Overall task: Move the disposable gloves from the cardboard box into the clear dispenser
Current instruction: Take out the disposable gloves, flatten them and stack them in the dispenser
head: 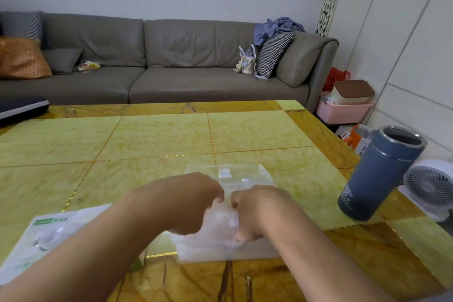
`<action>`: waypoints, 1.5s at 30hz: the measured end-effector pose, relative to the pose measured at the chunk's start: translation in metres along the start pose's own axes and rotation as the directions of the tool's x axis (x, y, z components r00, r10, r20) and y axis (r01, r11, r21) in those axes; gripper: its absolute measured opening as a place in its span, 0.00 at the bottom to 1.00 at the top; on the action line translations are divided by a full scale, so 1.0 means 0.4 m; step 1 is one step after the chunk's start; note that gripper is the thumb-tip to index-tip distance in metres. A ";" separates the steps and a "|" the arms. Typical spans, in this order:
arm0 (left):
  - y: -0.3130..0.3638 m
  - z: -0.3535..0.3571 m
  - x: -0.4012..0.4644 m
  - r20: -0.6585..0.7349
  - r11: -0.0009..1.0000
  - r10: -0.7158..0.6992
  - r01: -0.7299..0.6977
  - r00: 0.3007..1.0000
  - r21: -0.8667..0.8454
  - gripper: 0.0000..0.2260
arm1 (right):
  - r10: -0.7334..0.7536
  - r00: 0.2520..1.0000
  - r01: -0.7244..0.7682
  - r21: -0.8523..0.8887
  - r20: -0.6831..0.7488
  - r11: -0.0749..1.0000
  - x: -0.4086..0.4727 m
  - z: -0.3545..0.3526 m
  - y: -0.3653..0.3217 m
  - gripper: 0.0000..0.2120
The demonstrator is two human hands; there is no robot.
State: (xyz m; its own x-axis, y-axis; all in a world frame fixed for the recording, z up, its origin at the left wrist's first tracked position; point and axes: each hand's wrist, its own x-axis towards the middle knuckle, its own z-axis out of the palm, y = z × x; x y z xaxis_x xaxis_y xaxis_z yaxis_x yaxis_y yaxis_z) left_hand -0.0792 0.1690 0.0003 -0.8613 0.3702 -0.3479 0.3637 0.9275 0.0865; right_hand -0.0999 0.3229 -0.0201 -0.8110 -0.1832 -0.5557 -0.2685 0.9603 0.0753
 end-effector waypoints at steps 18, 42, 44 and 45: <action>0.090 0.052 0.068 0.230 0.956 -0.292 0.293 0.928 0.030 0.30 | 0.136 0.990 -0.139 0.109 0.033 0.984 -0.012 0.018 0.001 0.33; 0.085 0.063 -0.006 0.125 0.974 -0.169 0.185 0.978 -0.134 0.18 | -0.013 0.997 0.011 0.028 0.076 1.000 -0.042 0.001 -0.048 0.43; 0.080 0.065 -0.023 0.085 0.976 -0.159 0.170 0.984 -0.134 0.19 | -0.045 0.997 0.045 0.010 0.062 0.999 -0.035 0.007 -0.046 0.38; 0.076 0.067 -0.037 0.038 0.978 -0.150 0.153 0.988 -0.139 0.20 | -0.051 0.998 0.050 0.017 0.032 0.999 -0.033 0.015 -0.042 0.35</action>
State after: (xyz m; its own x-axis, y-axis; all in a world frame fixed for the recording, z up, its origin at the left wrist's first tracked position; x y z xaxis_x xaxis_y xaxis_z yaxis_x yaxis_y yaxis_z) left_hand -0.0460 0.1904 -0.0169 -0.8921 0.2251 -0.3918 0.1743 0.9714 0.1612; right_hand -0.0816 0.3103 -0.0190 -0.7795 -0.2249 -0.5846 -0.2999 0.9534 0.0331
